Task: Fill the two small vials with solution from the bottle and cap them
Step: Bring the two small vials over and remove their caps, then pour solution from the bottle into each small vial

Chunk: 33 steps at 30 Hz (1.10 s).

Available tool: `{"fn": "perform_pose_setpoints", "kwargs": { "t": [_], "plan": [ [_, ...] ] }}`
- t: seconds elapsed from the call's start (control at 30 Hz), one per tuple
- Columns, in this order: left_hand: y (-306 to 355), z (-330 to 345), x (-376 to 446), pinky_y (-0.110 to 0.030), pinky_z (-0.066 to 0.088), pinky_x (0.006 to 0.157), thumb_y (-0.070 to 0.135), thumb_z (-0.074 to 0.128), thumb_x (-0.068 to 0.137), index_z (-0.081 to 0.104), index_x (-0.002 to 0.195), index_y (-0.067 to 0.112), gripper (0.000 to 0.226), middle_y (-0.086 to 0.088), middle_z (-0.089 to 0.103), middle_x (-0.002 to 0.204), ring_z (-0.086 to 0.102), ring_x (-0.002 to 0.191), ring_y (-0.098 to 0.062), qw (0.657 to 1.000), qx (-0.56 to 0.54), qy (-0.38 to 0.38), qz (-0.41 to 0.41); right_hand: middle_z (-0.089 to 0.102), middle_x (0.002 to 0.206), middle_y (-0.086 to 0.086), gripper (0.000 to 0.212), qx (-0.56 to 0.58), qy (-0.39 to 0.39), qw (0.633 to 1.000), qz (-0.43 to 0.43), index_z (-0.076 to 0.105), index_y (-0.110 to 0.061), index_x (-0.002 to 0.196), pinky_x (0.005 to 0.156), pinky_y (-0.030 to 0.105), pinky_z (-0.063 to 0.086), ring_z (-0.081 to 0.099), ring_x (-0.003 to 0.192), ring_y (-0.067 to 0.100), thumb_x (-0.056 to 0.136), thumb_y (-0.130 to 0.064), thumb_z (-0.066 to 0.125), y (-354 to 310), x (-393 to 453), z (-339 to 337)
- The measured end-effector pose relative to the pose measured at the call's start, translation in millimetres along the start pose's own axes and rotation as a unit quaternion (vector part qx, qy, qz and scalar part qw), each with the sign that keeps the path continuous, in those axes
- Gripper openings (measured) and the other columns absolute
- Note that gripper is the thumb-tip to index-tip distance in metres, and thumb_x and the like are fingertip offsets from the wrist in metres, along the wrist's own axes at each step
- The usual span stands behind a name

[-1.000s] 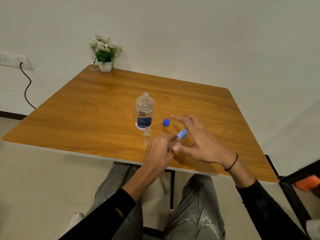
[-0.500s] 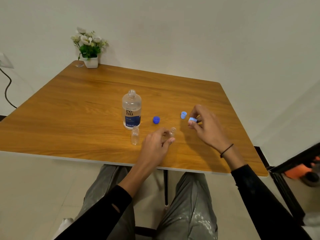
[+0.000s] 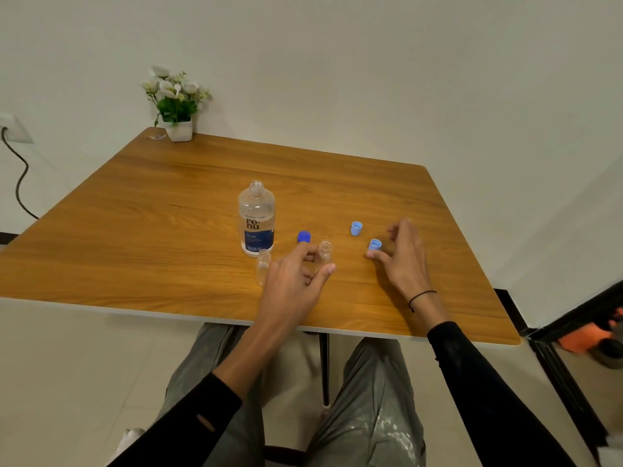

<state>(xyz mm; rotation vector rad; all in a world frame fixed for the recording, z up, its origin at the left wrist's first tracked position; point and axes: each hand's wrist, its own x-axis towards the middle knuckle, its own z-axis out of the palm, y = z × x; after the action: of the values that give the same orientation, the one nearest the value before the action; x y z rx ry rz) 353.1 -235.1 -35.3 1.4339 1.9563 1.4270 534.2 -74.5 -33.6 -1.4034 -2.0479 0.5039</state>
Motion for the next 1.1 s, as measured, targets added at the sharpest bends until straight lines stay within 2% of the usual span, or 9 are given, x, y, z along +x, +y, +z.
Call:
{"fn": "perform_pose_setpoints", "kwargs": {
  "t": [0.1,0.23,0.43,0.57,0.67,0.8,0.93,1.03,1.1],
  "plan": [
    [3.8,-28.2,-7.2,-0.013,0.057,0.063,0.038,0.079,0.093,0.071,0.120,0.020,0.033,0.016,0.072,0.102,0.070,0.076,-0.001,0.999,-0.036,0.030,-0.005,0.055,0.128,0.006,0.056,-0.002,0.054,0.998,-0.015,0.050,-0.016,0.126,0.085,0.031,0.040,0.053,0.118,0.024,0.086,-0.025,0.086,-9.2,-9.5,1.8],
    [3.4,-65.3,-9.0,-0.024,0.061,0.062,0.034,0.083,0.091,0.072,0.110,0.028,0.023,0.017,0.073,0.094,0.068,0.070,-0.004,0.995,-0.062,0.082,-0.002,0.057,0.122,0.002,0.043,0.051,0.096,0.989,-0.097,0.054,-0.016,0.125,0.087,0.032,0.047,0.057,0.113,0.023,0.092,-0.022,0.080,-48.9,-21.6,17.8],
    [-9.2,-105.5,1.1,-0.026,0.061,0.062,0.033,0.083,0.092,0.074,0.111,0.025,0.023,0.016,0.075,0.094,0.069,0.067,-0.003,0.989,-0.055,0.136,-0.011,0.061,0.123,-0.002,0.055,0.199,-0.037,0.969,-0.142,0.053,-0.023,0.131,0.088,0.034,0.060,0.062,0.112,0.013,0.088,-0.027,0.085,-116.0,-17.7,65.9],
    [-24.5,-127.9,9.9,-0.016,0.056,0.059,0.035,0.080,0.094,0.071,0.113,0.028,0.022,0.018,0.073,0.095,0.068,0.071,-0.001,0.987,-0.036,0.156,-0.014,0.051,0.151,-0.004,0.094,0.231,-0.168,0.950,-0.125,0.034,-0.028,0.155,0.109,0.030,0.047,0.051,0.136,0.011,0.080,-0.038,0.091,-147.9,3.9,90.0],
    [-37.0,-136.8,19.1,-0.013,0.054,0.060,0.034,0.078,0.096,0.071,0.118,0.023,0.025,0.018,0.071,0.098,0.068,0.076,0.002,0.987,-0.015,0.160,-0.015,0.053,0.146,-0.008,0.092,0.231,-0.219,0.937,-0.144,0.037,-0.028,0.150,0.114,0.040,0.049,0.055,0.133,0.011,0.078,-0.040,0.093,-154.8,14.1,107.6],
    [-52.4,-139.5,32.4,-0.015,0.056,0.061,0.038,0.075,0.097,0.069,0.130,0.019,0.039,0.017,0.070,0.100,0.069,0.076,0.001,0.987,0.008,0.159,-0.018,0.063,0.130,-0.010,0.074,0.260,-0.189,0.930,-0.177,0.049,-0.025,0.138,0.105,0.047,0.055,0.063,0.121,0.010,0.079,-0.036,0.093,-155.0,17.7,121.3],
    [-58.0,-137.0,46.4,-0.016,0.055,0.059,0.042,0.072,0.099,0.065,0.139,0.019,0.047,0.011,0.074,0.106,0.067,0.070,0.001,0.990,0.036,0.140,0.001,0.060,0.134,-0.014,0.074,0.203,-0.147,0.938,-0.240,0.049,-0.024,0.143,0.102,0.029,0.051,0.058,0.123,0.002,0.082,-0.037,0.090,-161.5,29.0,113.4],
    [-57.8,-135.8,54.7,-0.028,0.061,0.068,0.047,0.070,0.099,0.064,0.141,0.023,0.049,0.014,0.071,0.106,0.067,0.071,0.001,0.988,0.078,0.133,0.010,0.053,0.148,-0.008,0.081,0.133,-0.132,0.943,-0.274,0.043,-0.030,0.150,0.111,0.044,0.048,0.051,0.137,0.018,0.084,-0.048,0.086,-163.6,42.8,106.5],
    [-57.8,-134.9,59.2,-0.038,0.062,0.075,0.050,0.070,0.098,0.064,0.140,0.025,0.049,0.014,0.073,0.107,0.068,0.079,-0.002,0.987,0.088,0.134,0.011,0.049,0.152,-0.007,0.080,0.101,-0.124,0.948,-0.275,0.042,-0.033,0.151,0.109,0.044,0.046,0.045,0.141,0.023,0.085,-0.045,0.085,-162.9,47.1,102.9]
  ]
}}
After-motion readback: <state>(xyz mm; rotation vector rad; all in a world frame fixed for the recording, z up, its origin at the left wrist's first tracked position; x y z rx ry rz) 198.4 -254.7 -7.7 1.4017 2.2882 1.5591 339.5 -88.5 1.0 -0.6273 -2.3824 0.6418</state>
